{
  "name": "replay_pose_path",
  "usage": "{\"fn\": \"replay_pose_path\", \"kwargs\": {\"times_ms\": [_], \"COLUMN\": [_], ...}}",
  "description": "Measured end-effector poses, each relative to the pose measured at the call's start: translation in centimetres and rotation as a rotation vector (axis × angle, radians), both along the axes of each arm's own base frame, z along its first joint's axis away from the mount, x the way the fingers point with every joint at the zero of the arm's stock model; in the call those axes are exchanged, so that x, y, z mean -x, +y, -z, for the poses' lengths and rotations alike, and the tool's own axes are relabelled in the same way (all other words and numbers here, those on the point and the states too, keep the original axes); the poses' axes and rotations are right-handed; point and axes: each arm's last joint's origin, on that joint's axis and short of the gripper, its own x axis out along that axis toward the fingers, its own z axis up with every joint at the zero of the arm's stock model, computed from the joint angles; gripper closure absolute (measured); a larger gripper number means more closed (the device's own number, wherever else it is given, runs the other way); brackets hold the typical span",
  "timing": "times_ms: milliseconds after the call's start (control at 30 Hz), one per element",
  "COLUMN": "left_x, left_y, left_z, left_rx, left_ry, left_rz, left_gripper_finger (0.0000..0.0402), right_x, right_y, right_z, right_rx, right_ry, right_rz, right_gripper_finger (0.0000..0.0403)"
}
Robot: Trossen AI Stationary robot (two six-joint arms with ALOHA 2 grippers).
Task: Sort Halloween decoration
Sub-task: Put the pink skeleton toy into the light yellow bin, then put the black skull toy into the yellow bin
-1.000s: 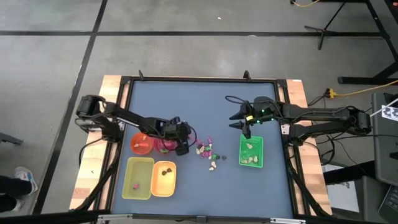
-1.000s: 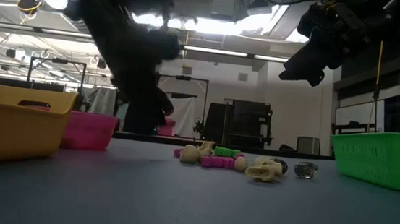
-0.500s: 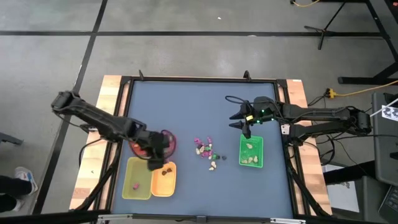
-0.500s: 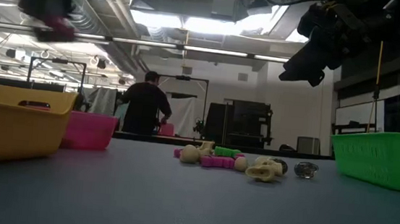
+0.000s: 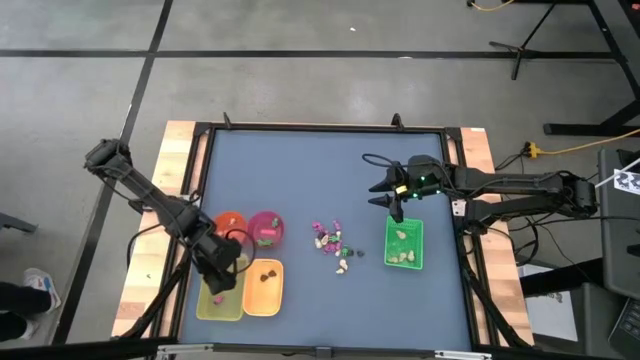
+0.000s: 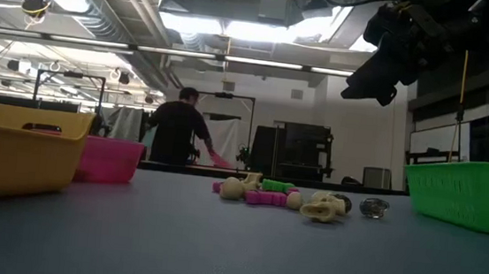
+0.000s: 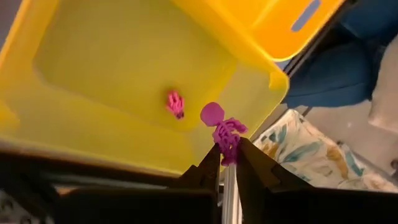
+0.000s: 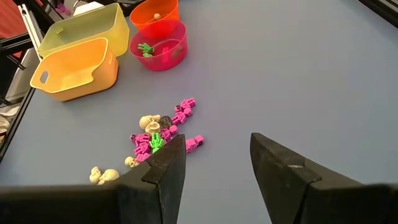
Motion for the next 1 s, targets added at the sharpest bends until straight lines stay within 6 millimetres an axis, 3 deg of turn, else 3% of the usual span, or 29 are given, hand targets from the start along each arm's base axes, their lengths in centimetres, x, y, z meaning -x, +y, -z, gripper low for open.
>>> {"fn": "replay_pose_path", "kwargs": {"times_ms": [233,767,1000], "left_x": [0.33,0.41,0.40], "left_y": [-0.05,0.26,0.27], "left_z": [0.10,0.28,0.28], "left_rx": [-0.005,-0.079,-0.079], "left_ry": [0.090,0.069,0.068], "left_rz": [-0.103,-0.135,-0.135], "left_gripper_finger": [0.0365,0.0221,0.0191], "right_x": [0.00,0.00,0.00], "right_y": [0.00,0.00,0.00], "right_z": [0.00,0.00,0.00], "right_rx": [0.000,0.000,-0.001], "right_ry": [0.000,0.000,-0.001], "right_rz": [0.000,0.000,-0.001], "right_gripper_finger": [0.0226,0.0226,0.0226]}}
